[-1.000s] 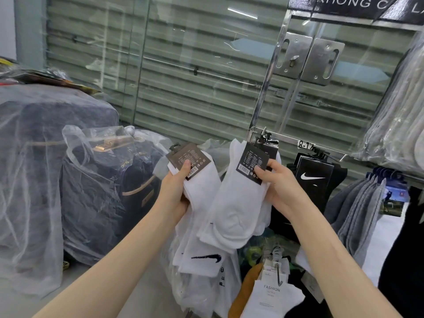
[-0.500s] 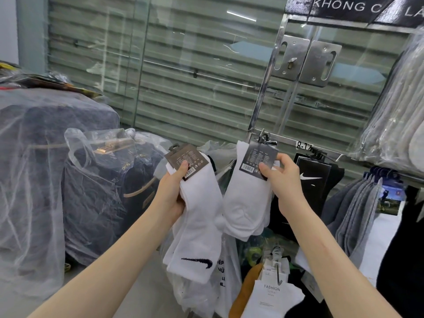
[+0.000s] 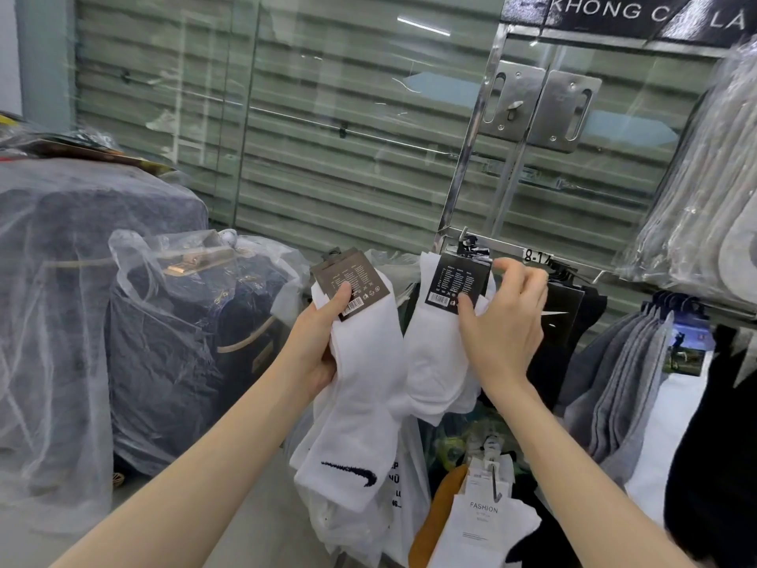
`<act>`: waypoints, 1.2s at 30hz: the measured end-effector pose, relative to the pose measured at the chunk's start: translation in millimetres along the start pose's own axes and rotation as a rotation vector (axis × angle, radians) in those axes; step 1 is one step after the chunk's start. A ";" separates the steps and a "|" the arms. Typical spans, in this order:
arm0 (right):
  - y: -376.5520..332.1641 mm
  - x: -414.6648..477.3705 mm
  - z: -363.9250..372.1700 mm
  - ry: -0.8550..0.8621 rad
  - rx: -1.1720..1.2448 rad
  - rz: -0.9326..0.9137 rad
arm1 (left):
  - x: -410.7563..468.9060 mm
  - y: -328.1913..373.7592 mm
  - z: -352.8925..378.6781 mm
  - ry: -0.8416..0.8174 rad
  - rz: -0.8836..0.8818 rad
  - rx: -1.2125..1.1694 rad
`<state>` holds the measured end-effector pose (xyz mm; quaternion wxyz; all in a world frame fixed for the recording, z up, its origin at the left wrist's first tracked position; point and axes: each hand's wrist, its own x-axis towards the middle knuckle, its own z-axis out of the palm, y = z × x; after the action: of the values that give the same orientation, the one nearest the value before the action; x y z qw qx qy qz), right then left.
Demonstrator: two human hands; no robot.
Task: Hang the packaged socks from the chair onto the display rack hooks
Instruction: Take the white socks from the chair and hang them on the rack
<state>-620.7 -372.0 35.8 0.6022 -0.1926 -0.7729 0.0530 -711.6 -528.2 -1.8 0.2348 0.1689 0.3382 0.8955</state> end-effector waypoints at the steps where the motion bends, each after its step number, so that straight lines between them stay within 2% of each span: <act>1: -5.7 -3.7 -3.8 0.054 0.017 -0.087 | -0.3 0.0 1.7 -0.002 0.000 -0.003; 2: -12.3 -7.6 -6.7 0.039 0.075 -0.145 | -0.5 0.2 3.9 -0.007 0.000 -0.006; 3: -19.9 -12.2 -9.1 -0.055 0.167 -0.146 | -0.9 -0.6 6.2 -0.017 -0.002 -0.005; 6: -42.6 -21.9 -10.1 -0.582 0.477 0.143 | -3.0 -5.7 15.2 -0.067 -0.009 0.033; 7: -44.8 -23.7 -7.9 -0.699 0.576 0.231 | -3.7 -7.5 17.5 -0.081 -0.005 0.044; 8: -44.8 -24.3 -5.3 -0.738 0.643 0.278 | -4.0 -8.9 18.7 -0.090 0.002 0.053; 16: -26.7 -15.4 -0.6 -0.685 0.812 0.414 | 4.5 -13.0 6.7 -0.100 0.006 0.215; 19: -18.4 -11.2 2.5 -0.600 0.840 0.524 | 8.0 -15.8 1.4 0.009 0.016 0.208; 23: -4.1 -4.5 4.3 -0.510 0.838 0.642 | 15.3 -12.9 -13.2 0.175 0.016 0.069; 26: 2.9 -4.3 4.3 -0.458 0.832 0.631 | 17.0 -11.7 -17.6 0.181 0.047 0.007; 33: 3.8 -22.3 2.7 -0.347 0.897 0.539 | 14.6 -18.1 -8.2 0.127 0.026 0.040; 36: 6.8 -26.0 3.5 -0.327 0.909 0.568 | 15.1 -19.2 -7.0 0.121 0.026 0.038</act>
<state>-617.3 -374.6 9.0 0.4592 -0.1037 -0.6734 0.5700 -721.5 -511.1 -17.8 0.1991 0.1234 0.3663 0.9005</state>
